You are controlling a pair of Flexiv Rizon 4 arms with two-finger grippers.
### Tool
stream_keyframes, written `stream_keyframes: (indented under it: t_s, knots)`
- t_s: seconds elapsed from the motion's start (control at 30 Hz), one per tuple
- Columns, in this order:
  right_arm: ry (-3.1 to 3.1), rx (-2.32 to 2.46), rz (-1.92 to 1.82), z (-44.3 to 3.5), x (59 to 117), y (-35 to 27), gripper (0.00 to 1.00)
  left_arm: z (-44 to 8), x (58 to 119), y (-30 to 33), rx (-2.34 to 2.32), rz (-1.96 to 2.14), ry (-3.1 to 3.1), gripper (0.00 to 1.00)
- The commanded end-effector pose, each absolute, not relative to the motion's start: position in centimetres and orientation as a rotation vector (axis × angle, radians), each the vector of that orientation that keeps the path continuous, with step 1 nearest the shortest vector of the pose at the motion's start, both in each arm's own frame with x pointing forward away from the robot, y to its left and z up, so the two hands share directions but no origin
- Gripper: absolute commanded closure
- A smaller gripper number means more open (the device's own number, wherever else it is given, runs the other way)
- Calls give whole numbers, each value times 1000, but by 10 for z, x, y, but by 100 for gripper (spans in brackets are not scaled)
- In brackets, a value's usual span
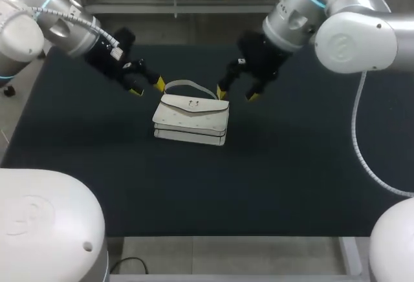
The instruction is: Pick up the bag, open it, inspect its contents, close it, and place it on the opposite side
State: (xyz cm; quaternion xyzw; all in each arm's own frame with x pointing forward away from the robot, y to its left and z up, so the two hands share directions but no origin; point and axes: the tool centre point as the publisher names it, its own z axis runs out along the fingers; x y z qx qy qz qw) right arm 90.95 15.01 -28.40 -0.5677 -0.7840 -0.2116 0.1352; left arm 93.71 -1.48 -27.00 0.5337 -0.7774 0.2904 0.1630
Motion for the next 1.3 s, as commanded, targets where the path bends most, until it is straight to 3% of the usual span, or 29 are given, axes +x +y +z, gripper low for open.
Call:
stream_keyframes:
  t_s: [0.03, 0.87, 1.0, 1.1, 1.17, 1.23, 1.3]
  knots:
    - [-1653, -2030, -786, -303, 909, 154, 0, -290, 940, -10, 1752, 897, -1682, 0]
    - [-1196, -2103, -779, -355, 929, 173, 0, -344, 986, -23, 1495, 874, -1483, 0]
    - [-1183, -2090, -789, -356, 936, 172, 12, -344, 990, -26, 1470, 889, -1484, 3]
    - [-1177, -2081, -791, -360, 940, 173, 11, -345, 992, -30, 1465, 890, -1481, 4]
    - [-1175, -2081, -793, -363, 943, 174, 9, -345, 993, -32, 1458, 891, -1474, 7]
    - [-1166, -2069, -792, -366, 945, 174, 9, -346, 994, -34, 1454, 891, -1472, 20]
    - [-1162, -2048, -800, -368, 947, 175, 7, -346, 994, -36, 1452, 891, -1470, 27]
